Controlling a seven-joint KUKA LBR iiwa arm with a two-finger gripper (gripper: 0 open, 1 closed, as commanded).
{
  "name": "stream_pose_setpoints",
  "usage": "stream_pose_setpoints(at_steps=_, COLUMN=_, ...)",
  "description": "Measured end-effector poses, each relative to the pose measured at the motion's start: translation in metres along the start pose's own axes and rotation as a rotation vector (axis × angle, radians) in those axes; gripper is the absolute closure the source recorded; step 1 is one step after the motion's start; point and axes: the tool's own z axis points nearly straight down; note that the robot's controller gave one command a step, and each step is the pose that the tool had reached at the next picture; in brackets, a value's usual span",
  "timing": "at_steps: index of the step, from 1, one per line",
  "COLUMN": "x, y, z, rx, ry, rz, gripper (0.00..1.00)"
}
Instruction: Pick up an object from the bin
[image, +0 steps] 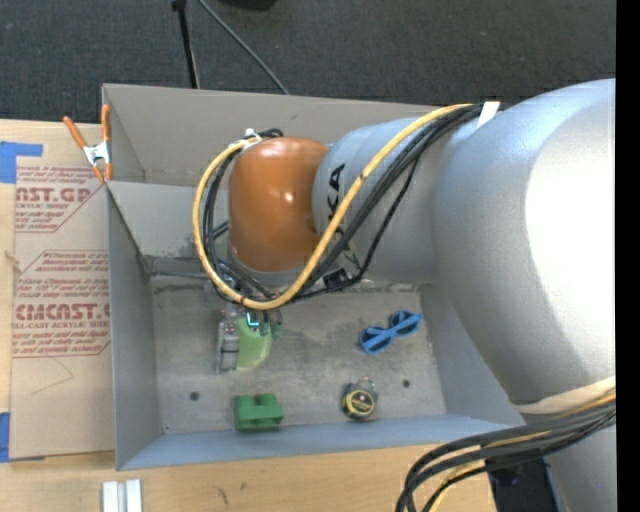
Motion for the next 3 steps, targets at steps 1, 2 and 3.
stream_pose_setpoints(at_steps=1, x=-0.019, y=-0.053, z=0.051, rx=0.002, ry=-0.005, rz=-0.144, gripper=0.0)
stream_pose_setpoints(at_steps=2, x=-0.02, y=-0.05, z=0.049, rx=-0.001, ry=-0.009, rz=-0.145, gripper=1.0)
stream_pose_setpoints(at_steps=3, x=-0.007, y=-0.069, z=-0.104, rx=0.003, ry=-0.014, rz=-0.625, gripper=1.0)
